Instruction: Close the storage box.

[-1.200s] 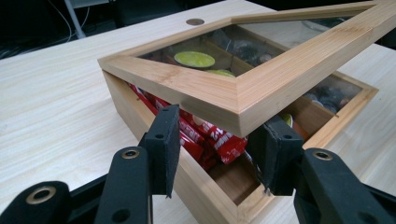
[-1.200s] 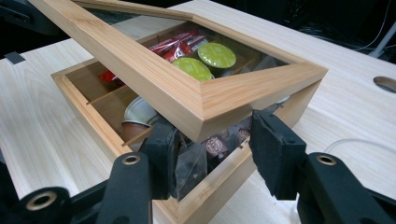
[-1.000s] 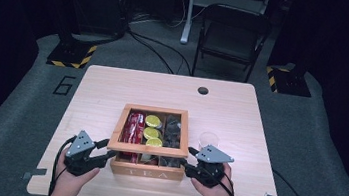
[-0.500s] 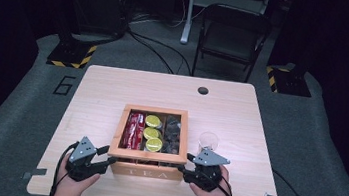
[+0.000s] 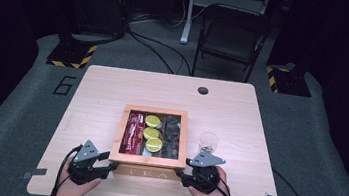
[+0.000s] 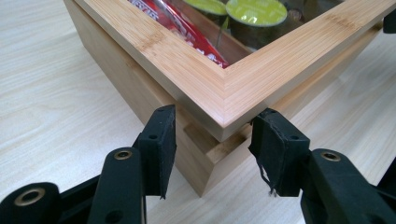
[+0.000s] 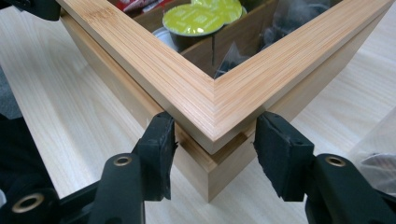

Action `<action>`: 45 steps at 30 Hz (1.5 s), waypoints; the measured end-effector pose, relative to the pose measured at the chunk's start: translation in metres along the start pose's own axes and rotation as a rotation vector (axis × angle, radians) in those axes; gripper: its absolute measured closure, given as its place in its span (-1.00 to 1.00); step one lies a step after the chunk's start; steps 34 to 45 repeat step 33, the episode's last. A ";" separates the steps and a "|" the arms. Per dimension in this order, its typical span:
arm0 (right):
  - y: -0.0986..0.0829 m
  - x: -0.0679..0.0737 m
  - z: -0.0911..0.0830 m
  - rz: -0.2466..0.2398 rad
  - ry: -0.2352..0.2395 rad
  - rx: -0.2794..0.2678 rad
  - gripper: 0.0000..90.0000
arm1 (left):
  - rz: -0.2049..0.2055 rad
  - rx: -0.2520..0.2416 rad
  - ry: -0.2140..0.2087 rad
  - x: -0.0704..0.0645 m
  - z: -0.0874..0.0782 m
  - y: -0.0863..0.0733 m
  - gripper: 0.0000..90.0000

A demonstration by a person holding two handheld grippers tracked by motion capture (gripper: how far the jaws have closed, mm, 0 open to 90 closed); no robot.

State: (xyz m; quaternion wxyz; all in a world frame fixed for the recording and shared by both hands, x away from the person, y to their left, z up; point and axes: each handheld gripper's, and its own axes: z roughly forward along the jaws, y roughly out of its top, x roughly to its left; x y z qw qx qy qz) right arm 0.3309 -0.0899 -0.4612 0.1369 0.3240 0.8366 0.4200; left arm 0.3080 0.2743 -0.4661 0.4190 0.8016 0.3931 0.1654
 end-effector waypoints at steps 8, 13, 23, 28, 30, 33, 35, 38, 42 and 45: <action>0.000 0.000 0.000 -0.047 -0.002 0.011 -0.13 | 0.004 0.009 -0.023 -0.001 0.002 -0.001 -0.18; 0.002 -0.001 -0.007 -0.024 -0.003 -0.036 -0.14 | -0.009 0.000 -0.031 0.001 -0.001 0.002 -0.20; 0.007 -0.015 -0.020 0.019 -0.026 -0.110 -0.10 | -0.034 -0.031 -0.027 0.014 -0.010 0.007 -0.17; 0.005 -0.014 -0.018 0.009 -0.006 -0.103 -0.10 | -0.058 -0.048 -0.029 0.022 -0.012 0.006 -0.16; 0.004 -0.012 -0.015 -0.009 0.000 -0.088 -0.10 | -0.061 -0.057 -0.019 0.025 -0.012 0.006 -0.16; 0.002 -0.008 -0.011 -0.029 0.014 -0.074 -0.13 | -0.074 -0.069 -0.012 0.026 -0.012 0.006 -0.16; 0.002 -0.008 -0.011 -0.029 0.014 -0.074 -0.13 | -0.074 -0.069 -0.012 0.026 -0.012 0.006 -0.16; 0.002 -0.008 -0.011 -0.029 0.014 -0.074 -0.13 | -0.074 -0.069 -0.012 0.026 -0.012 0.006 -0.16; 0.002 -0.008 -0.011 -0.029 0.014 -0.074 -0.13 | -0.074 -0.069 -0.012 0.026 -0.012 0.006 -0.16; 0.002 -0.008 -0.011 -0.029 0.014 -0.074 -0.13 | -0.074 -0.069 -0.012 0.026 -0.012 0.006 -0.16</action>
